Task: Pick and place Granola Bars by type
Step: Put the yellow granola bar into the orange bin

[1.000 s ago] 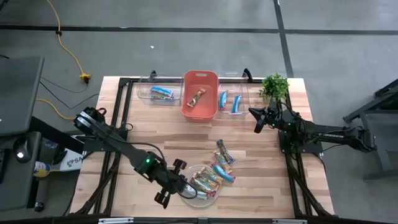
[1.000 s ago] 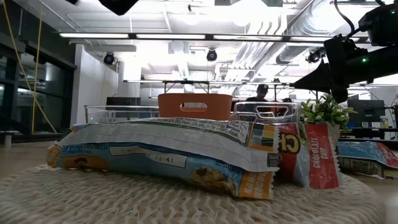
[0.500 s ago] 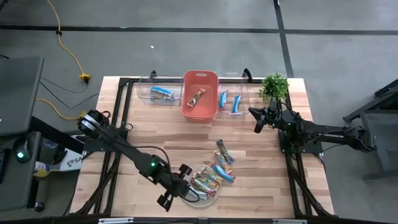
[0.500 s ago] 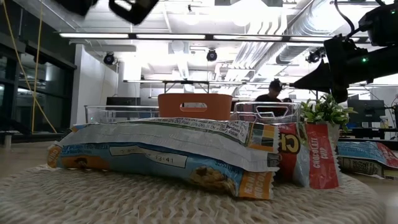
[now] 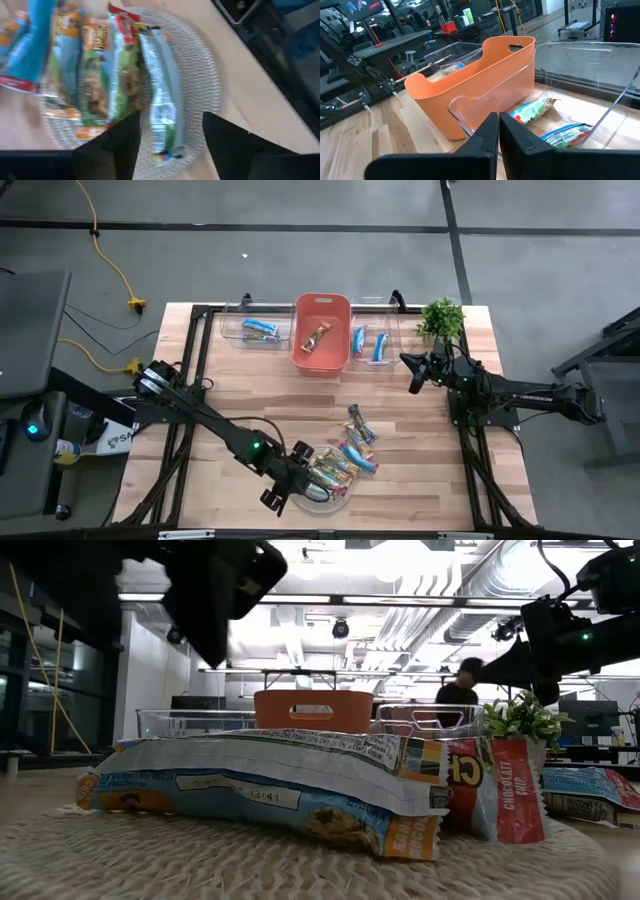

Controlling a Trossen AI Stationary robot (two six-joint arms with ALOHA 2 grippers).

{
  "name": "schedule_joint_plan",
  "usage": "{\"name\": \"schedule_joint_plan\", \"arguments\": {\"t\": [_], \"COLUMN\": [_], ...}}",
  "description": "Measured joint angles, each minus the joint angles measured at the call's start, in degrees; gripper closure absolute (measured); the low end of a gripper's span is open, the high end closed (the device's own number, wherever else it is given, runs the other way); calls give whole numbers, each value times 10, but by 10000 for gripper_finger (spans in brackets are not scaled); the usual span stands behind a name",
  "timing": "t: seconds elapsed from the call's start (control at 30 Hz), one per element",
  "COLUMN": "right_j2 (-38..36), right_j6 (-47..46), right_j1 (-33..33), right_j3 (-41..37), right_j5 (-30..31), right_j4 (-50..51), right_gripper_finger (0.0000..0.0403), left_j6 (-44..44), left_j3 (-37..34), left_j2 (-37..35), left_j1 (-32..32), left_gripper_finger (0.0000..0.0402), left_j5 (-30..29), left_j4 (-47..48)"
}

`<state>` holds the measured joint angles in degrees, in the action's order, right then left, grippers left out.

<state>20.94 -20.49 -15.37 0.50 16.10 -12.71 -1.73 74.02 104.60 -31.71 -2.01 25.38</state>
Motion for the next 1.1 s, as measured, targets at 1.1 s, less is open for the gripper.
{"name": "schedule_joint_plan", "arguments": {"t": [1.1], "right_j2": [0], "right_j6": [0], "right_j1": [0], "right_j3": [0], "right_j5": [0], "right_j4": [-3], "right_gripper_finger": [402], "left_j6": [-68], "left_j3": [0], "left_j2": [62], "left_j1": [-2], "left_gripper_finger": [195], "left_j5": [-20], "left_j4": [-65]}}
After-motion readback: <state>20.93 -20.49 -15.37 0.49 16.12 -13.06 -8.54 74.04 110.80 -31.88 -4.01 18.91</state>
